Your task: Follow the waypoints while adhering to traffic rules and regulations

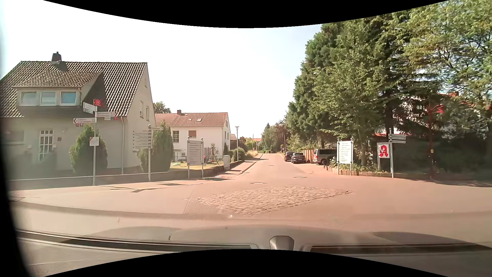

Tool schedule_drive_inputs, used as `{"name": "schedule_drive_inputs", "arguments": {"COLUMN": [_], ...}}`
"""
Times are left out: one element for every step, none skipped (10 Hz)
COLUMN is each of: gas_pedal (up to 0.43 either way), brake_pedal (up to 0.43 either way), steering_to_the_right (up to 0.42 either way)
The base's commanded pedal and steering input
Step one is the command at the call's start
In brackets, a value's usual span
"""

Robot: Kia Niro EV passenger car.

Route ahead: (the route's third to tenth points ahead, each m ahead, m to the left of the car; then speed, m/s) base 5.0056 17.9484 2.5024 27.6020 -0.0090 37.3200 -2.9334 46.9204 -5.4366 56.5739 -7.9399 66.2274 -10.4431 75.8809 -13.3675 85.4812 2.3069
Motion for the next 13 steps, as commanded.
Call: {"name": "schedule_drive_inputs", "arguments": {"gas_pedal": [0.118,0.130,0.138,0.157,0.157,0.169,0.169,0.169,0.169,0.157,0.138,0.130,0.130], "brake_pedal": [0.006,0.006,0.006,0.006,0.006,0.006,0.006,0.006,0.006,0.006,0.006,0.006,0.006], "steering_to_the_right": [-0.254,-0.270,-0.289,-0.313,-0.339,-0.371,-0.403,-0.428,-0.455,-0.479,-0.499,-0.524,-0.557]}}
